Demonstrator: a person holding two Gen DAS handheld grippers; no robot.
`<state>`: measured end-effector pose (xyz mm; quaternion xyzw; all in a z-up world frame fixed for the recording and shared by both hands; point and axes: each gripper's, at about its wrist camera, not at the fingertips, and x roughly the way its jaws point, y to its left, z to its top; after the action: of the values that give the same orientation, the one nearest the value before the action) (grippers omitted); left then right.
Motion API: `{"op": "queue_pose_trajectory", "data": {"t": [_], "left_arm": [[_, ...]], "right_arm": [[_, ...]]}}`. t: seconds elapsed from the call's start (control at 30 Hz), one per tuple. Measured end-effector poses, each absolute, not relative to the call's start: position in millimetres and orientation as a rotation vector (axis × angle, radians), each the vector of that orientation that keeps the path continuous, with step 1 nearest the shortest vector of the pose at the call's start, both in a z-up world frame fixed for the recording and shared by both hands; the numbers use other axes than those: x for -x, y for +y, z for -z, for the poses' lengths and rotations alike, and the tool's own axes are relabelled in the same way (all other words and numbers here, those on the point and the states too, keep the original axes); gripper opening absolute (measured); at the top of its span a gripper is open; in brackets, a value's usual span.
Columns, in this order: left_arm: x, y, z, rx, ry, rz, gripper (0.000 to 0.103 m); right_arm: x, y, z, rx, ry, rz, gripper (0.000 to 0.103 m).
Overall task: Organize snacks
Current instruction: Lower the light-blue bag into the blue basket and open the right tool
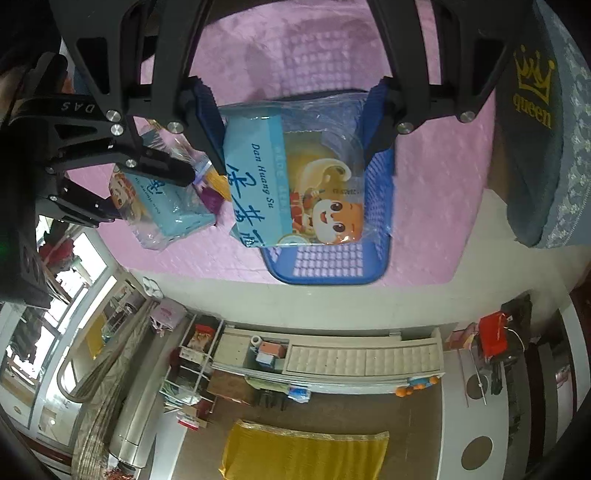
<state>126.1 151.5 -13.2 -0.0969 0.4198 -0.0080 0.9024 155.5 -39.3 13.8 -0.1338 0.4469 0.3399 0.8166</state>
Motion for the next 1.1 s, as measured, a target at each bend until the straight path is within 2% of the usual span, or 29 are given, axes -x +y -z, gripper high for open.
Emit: {"op": "queue_pose_trajectory", "data": {"t": [0.27, 0.67, 1.1], "left_arm": [[-159.4, 165.2, 15.2, 0.172, 0.875, -0.001, 0.062], [-205.0, 174.0, 45.5, 0.254, 0.932, -0.005, 0.062], [-241.9, 185.8, 62.3, 0.247, 0.964, 0.016, 0.063]], "right_arm": [[-188.0, -17.9, -13.4, 0.292, 0.951, -0.743, 0.07], [-246.0, 14.7, 19.1, 0.31, 1.038, -0.742, 0.07], [-273.2, 29.0, 37.5, 0.301, 1.076, -0.697, 0.071]]}}
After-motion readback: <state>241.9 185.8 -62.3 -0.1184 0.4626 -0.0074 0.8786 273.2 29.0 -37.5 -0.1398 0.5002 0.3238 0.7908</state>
